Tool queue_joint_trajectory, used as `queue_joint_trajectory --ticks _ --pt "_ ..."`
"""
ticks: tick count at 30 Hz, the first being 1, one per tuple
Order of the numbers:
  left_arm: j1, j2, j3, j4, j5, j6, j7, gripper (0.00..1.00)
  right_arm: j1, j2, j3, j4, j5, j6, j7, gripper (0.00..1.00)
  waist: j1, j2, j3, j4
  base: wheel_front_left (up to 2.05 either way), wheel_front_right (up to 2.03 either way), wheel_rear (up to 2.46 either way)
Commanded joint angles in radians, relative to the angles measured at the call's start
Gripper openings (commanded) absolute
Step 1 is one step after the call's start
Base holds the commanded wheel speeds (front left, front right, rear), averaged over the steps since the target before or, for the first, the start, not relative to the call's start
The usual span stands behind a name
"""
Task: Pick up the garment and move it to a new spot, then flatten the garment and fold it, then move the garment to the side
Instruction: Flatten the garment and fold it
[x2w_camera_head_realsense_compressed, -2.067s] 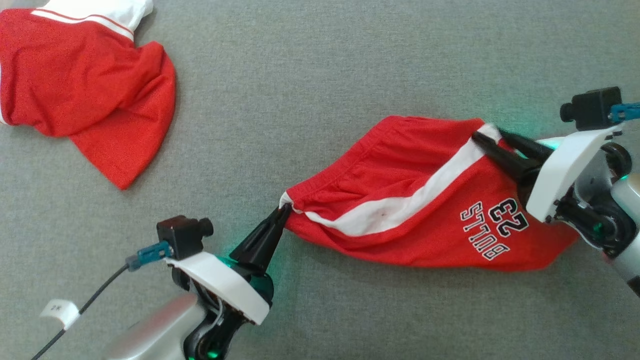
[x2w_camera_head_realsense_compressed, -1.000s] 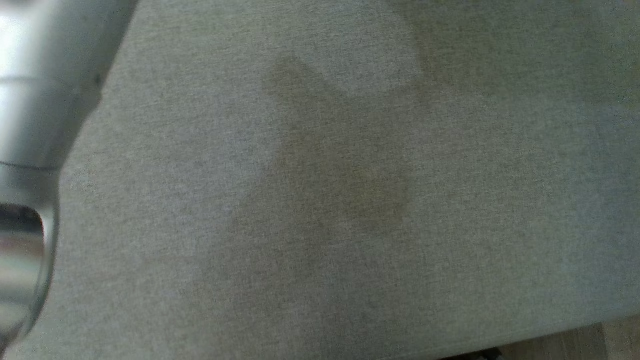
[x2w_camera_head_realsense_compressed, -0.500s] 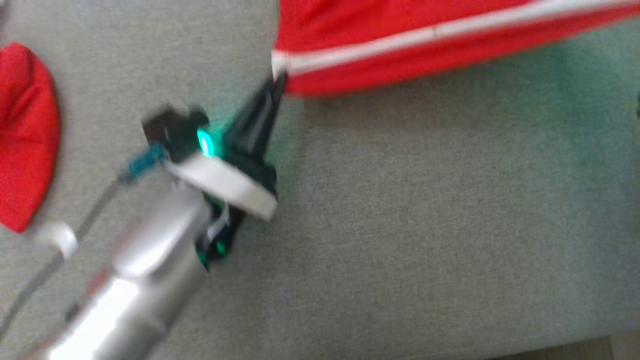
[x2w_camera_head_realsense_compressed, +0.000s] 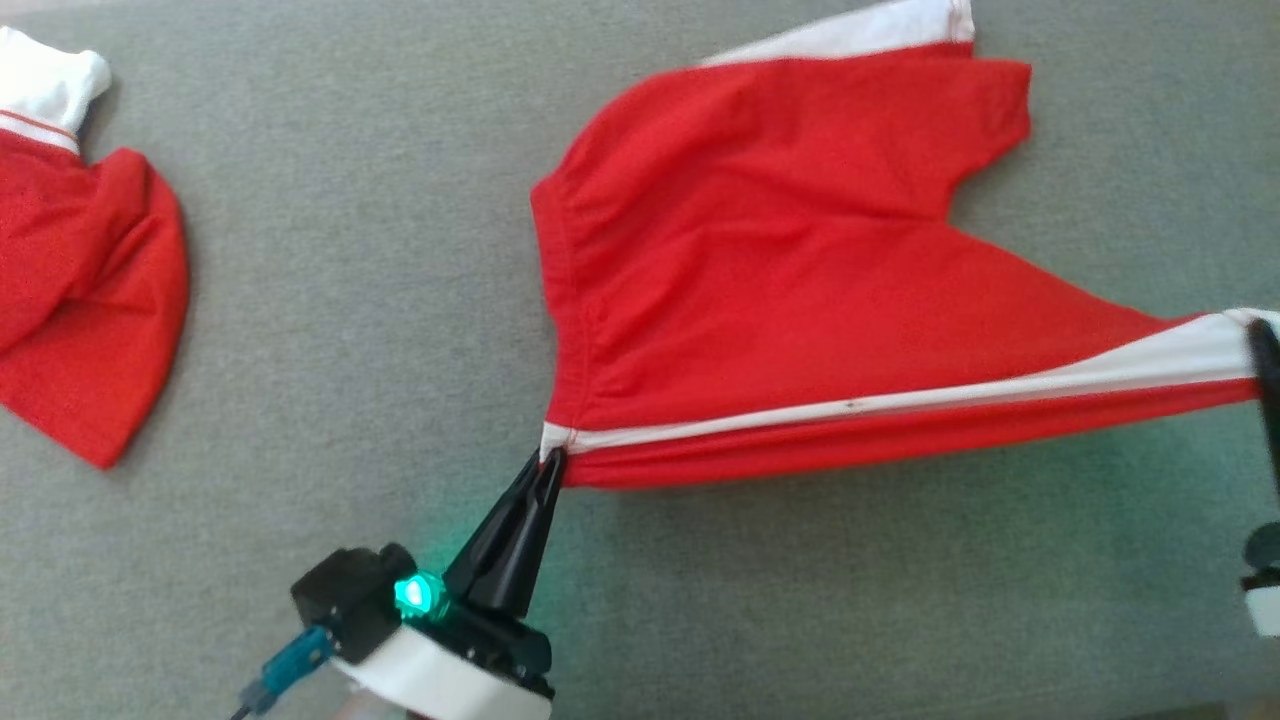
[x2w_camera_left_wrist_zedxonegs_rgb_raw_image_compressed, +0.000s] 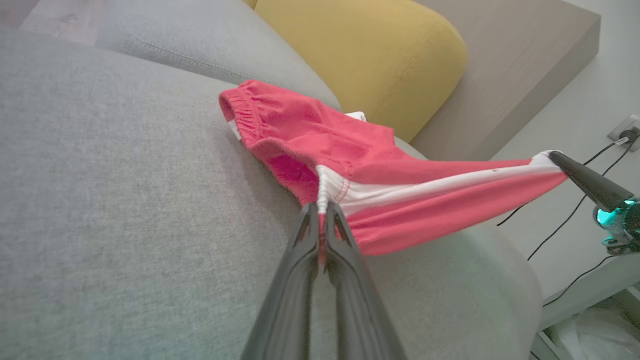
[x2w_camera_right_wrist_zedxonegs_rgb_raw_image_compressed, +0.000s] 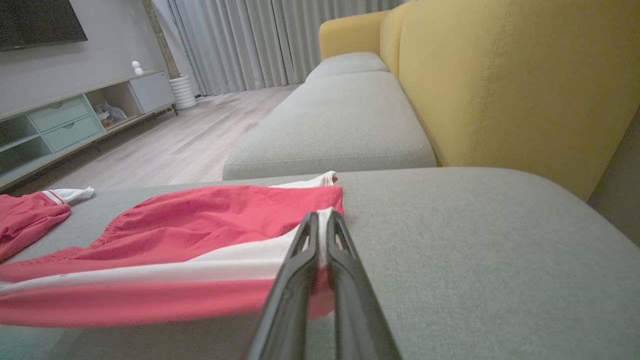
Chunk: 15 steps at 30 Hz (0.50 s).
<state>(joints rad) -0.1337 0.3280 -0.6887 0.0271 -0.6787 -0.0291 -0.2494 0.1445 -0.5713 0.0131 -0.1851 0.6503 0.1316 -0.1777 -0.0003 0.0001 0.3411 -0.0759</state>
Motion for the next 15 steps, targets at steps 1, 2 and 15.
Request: queue_joint_trajectory --ticks 1,2,15 --pt "-0.014 0.03 0.047 -0.033 -0.007 0.014 -0.006 0.0 -0.011 -0.032 -0.029 -0.032 -0.007 -0.001 0.002 0.0 0.0003 -0.0001 -0.002 0.004 0.0 0.0 0.0" --pt "-0.009 0.034 0.049 -0.061 -0.012 0.017 0.001 0.0 -0.003 -0.017 -0.055 -0.054 -0.018 -0.001 0.018 0.0 0.0003 -0.0001 -0.003 0.008 0.0 0.0 0.0" --pt "-0.392 -0.077 0.083 -0.025 -0.027 0.039 0.167 0.0 -0.423 0.096 -0.075 0.115 -0.123 -0.001 0.229 0.0 0.0003 -0.0001 0.108 0.068 0.0 0.0 0.0"
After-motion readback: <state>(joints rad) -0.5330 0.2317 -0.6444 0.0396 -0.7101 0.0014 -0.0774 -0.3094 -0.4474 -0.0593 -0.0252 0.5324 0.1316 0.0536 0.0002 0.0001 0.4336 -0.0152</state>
